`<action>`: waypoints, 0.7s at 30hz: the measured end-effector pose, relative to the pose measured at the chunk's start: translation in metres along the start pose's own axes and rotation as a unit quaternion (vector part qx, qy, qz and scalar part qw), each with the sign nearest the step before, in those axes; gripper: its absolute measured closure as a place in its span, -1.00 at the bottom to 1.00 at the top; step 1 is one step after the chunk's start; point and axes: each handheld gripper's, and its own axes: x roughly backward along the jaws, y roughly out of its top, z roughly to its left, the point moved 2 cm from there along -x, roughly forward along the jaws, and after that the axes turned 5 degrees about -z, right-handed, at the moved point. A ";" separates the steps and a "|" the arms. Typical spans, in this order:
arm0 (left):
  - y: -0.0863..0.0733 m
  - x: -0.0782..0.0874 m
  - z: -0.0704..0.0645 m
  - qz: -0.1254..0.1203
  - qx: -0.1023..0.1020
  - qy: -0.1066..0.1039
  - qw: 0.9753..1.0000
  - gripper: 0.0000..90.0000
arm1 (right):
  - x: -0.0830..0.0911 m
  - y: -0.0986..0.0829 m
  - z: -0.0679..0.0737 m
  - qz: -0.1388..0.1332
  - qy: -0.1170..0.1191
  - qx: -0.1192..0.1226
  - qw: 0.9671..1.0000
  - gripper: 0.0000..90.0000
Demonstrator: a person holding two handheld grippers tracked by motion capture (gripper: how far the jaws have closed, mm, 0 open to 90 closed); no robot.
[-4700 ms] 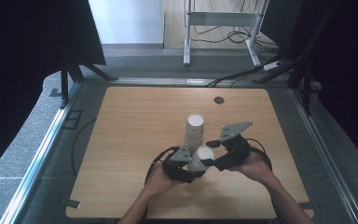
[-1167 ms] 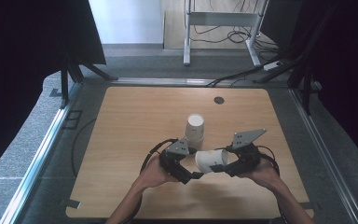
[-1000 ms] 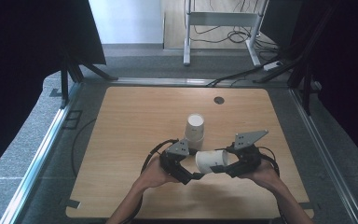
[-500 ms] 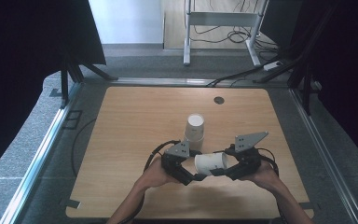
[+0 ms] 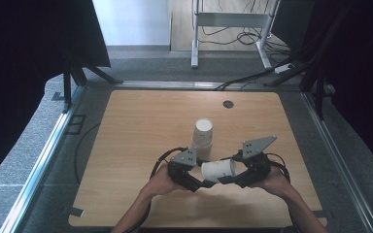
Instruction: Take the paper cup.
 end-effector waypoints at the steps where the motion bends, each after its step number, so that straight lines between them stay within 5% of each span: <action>1: 0.000 0.000 0.000 0.000 0.000 0.000 1.000 -0.25 | 0.000 0.000 0.000 0.001 0.000 0.000 1.000 -0.19; 12: 0.002 0.006 0.002 0.009 -0.003 0.002 1.000 -0.19 | 0.001 0.004 -0.002 0.004 -0.009 -0.003 1.000 -0.38; 21: 0.011 0.011 0.007 0.085 -0.018 0.016 0.996 -0.20 | 0.009 0.008 -0.003 0.034 -0.041 0.013 0.999 -0.57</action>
